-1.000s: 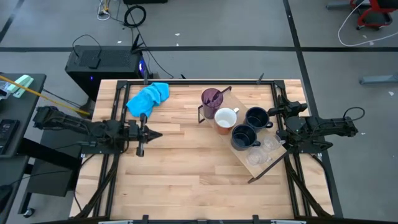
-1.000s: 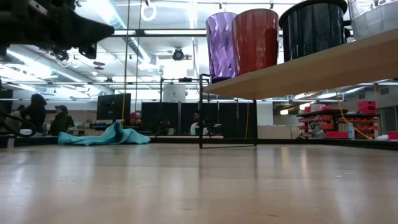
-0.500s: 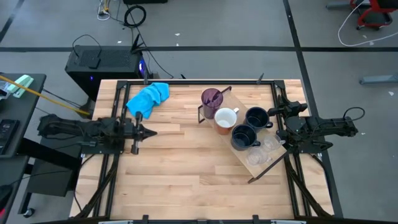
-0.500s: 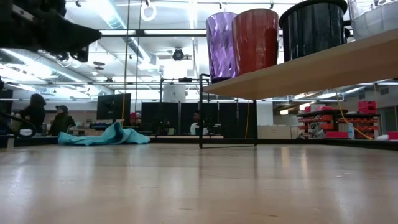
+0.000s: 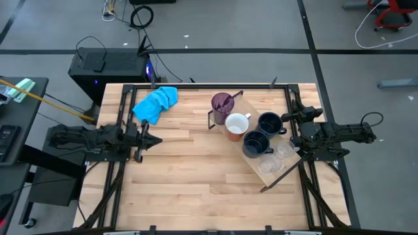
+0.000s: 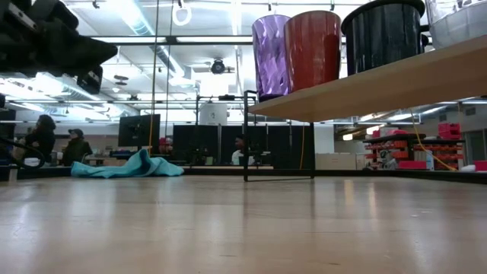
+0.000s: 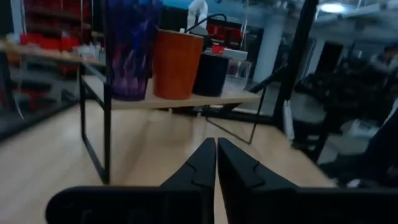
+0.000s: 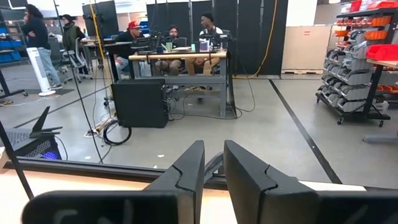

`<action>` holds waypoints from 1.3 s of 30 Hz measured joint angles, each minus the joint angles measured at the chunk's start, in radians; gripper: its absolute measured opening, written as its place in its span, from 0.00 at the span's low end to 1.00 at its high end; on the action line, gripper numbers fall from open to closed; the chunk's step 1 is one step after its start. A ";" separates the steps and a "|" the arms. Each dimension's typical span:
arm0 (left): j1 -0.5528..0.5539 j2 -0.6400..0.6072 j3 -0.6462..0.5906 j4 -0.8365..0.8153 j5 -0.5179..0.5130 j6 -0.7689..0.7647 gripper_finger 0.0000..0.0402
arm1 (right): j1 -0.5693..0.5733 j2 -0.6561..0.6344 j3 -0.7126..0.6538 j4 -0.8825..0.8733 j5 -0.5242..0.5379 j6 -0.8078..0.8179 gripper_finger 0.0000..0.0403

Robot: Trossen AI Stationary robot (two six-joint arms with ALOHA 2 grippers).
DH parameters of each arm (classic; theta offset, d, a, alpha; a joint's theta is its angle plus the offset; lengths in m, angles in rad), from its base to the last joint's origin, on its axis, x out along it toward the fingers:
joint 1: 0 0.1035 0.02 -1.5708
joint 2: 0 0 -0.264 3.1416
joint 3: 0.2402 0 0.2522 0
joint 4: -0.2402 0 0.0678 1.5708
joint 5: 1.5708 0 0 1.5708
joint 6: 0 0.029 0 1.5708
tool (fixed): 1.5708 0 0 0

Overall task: Stack small to large cups/mugs on shelf
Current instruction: Return to Home Position

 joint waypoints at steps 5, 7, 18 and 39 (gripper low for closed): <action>0.000 0.003 0.000 -0.006 -0.001 -0.117 0.08 | 0.000 0.006 0.000 0.000 0.000 0.000 0.17; 0.000 0.002 0.000 -0.001 -0.001 -0.111 0.08 | 0.000 0.006 0.000 0.000 0.000 0.000 0.17; 0.000 0.002 0.000 -0.003 -0.001 -0.104 0.06 | 0.000 0.007 0.000 0.000 0.000 0.000 0.17; 0.000 0.002 0.000 -0.003 -0.001 -0.103 0.06 | 0.000 0.007 0.000 0.000 0.000 0.000 0.17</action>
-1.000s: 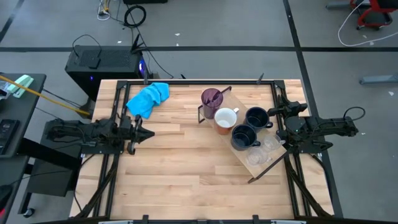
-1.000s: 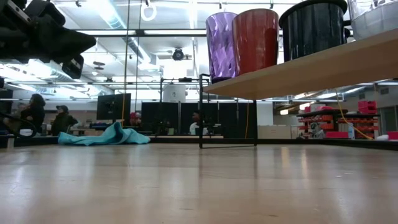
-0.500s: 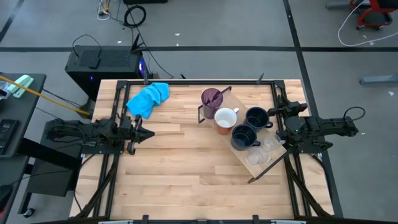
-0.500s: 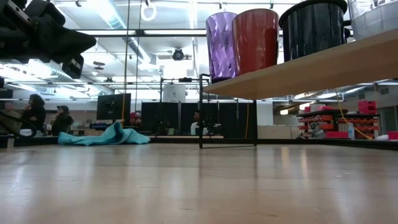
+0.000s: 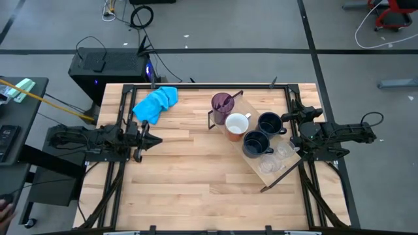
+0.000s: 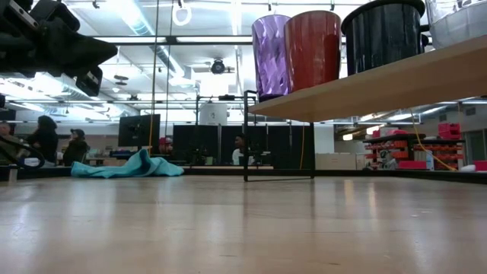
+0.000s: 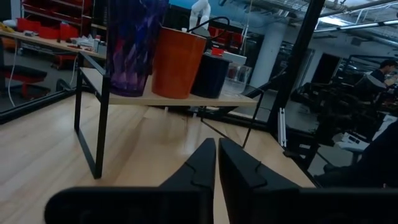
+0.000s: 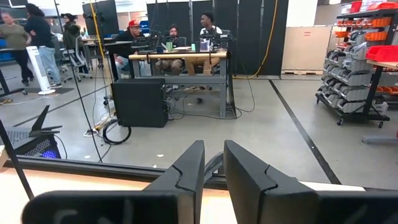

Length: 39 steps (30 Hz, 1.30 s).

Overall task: Stack small to large cups/mugs on shelf
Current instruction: Return to Home Position

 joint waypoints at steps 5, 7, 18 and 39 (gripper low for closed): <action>0.000 0.000 0.000 0.000 0.000 0.000 0.08 | 0.000 0.000 0.000 0.000 0.000 0.000 0.17; 0.000 0.000 0.000 0.000 0.000 -0.001 0.09 | 0.000 0.000 0.000 0.000 0.000 0.000 0.17; 0.000 0.000 0.000 0.000 0.000 0.000 0.06 | 0.000 0.000 0.000 0.000 0.000 0.000 0.17; 0.000 0.000 0.000 0.000 0.000 0.000 0.06 | 0.000 0.000 0.000 0.000 0.000 0.000 0.17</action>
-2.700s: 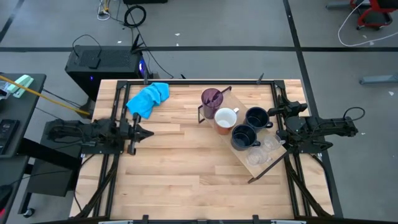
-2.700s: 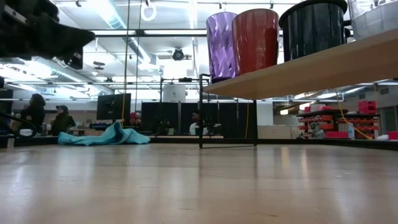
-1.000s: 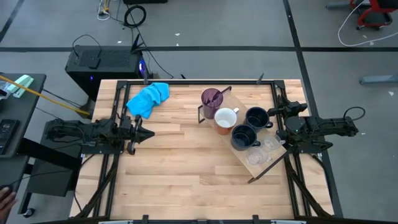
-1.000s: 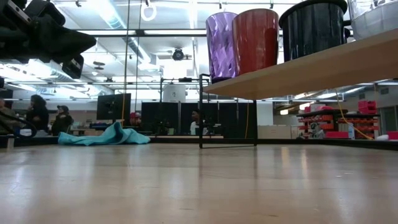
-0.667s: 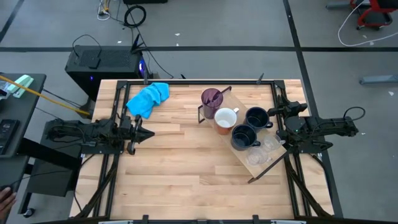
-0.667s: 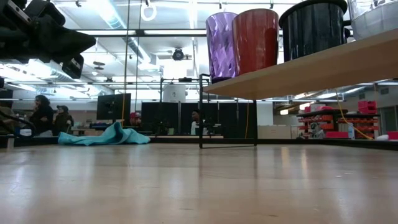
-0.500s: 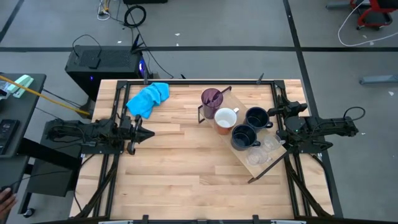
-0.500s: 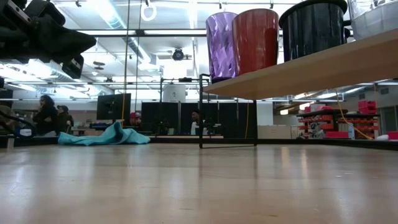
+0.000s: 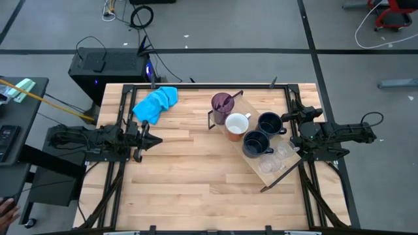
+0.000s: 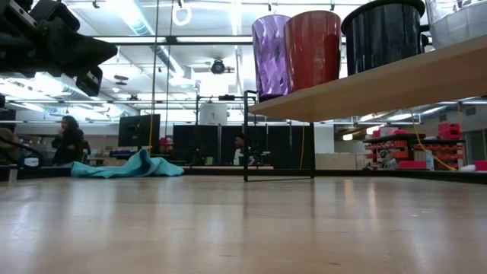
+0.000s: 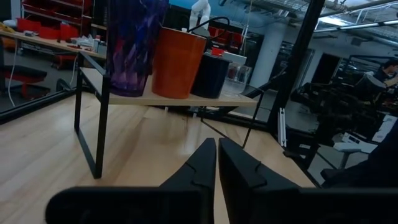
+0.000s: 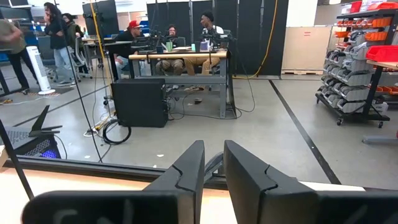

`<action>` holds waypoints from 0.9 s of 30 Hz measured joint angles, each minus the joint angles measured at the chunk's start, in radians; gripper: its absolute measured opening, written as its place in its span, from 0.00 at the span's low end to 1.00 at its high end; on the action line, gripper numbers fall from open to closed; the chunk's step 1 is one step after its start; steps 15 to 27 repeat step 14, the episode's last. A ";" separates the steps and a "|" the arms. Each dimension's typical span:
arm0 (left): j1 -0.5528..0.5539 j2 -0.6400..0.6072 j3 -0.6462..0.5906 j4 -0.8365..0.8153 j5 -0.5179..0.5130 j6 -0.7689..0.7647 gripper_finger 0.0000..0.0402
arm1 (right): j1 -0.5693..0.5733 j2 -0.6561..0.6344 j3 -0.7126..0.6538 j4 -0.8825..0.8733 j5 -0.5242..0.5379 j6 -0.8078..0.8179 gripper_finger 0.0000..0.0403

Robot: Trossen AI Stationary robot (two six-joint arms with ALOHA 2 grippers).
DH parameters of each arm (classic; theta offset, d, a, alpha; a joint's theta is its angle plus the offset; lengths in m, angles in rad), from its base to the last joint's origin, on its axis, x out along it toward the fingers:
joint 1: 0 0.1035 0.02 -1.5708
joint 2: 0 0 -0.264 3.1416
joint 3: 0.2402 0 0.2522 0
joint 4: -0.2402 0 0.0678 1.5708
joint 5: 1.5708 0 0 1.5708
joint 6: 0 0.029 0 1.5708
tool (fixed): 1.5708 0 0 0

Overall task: Stack small to large cups/mugs on shelf
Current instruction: Return to Home Position

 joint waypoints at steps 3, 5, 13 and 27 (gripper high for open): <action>0.000 0.000 0.000 0.000 0.000 -0.001 0.07 | 0.000 0.000 0.000 0.000 0.000 0.000 0.17; 0.000 0.000 0.000 0.000 0.000 0.000 0.08 | 0.000 0.000 0.000 0.000 0.000 0.000 0.17; 0.000 0.000 0.000 0.000 0.000 0.000 0.08 | 0.000 0.000 0.000 0.000 0.000 0.000 0.17; 0.000 0.000 0.000 0.000 0.000 0.000 0.07 | 0.000 0.000 0.000 0.000 0.000 0.000 0.17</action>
